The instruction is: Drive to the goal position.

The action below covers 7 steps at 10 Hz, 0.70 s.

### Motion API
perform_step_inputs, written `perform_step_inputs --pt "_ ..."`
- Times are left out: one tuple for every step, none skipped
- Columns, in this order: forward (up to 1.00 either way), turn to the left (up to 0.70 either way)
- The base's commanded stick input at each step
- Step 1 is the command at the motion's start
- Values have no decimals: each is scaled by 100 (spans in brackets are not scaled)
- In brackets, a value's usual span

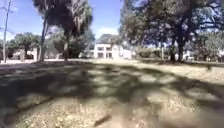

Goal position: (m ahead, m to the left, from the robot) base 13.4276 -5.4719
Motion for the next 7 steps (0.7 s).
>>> perform_step_inputs --pt "70 0" --pt "70 0" --pt "70 0" --pt "70 0" --pt "70 0" --pt "70 0" --pt "70 0"
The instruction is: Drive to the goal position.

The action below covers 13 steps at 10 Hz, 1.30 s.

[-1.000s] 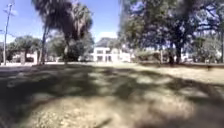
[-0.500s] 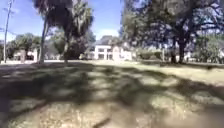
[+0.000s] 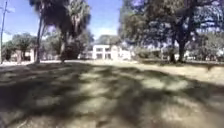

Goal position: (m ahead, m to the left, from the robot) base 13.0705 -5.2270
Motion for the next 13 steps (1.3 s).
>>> perform_step_inputs --pt "70 0" --pt "70 0" --pt "70 0" --pt "70 0" --pt "70 -13" --pt "70 -35" --pt "70 -15" --pt "70 0" --pt "70 0" --pt "70 0" --pt "70 0" --pt "70 0" --pt "70 0"
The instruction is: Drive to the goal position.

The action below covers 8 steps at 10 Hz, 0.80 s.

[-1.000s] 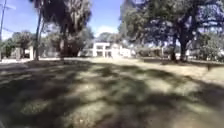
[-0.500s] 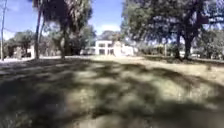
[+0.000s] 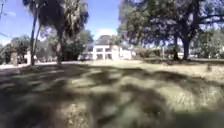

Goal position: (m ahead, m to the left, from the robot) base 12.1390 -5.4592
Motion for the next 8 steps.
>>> perform_step_inputs --pt "70 0" --pt "70 0" --pt "70 -24" --pt "70 -35" --pt "70 -14" --pt "70 0" --pt "70 0" --pt "70 0"
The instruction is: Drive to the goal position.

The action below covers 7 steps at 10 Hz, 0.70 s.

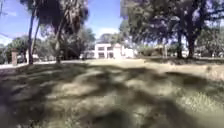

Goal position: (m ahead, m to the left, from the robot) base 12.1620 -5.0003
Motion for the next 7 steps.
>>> perform_step_inputs --pt "70 0" --pt "70 0" --pt "70 0" --pt "70 0" --pt "70 0" --pt "70 0" --pt "70 0"
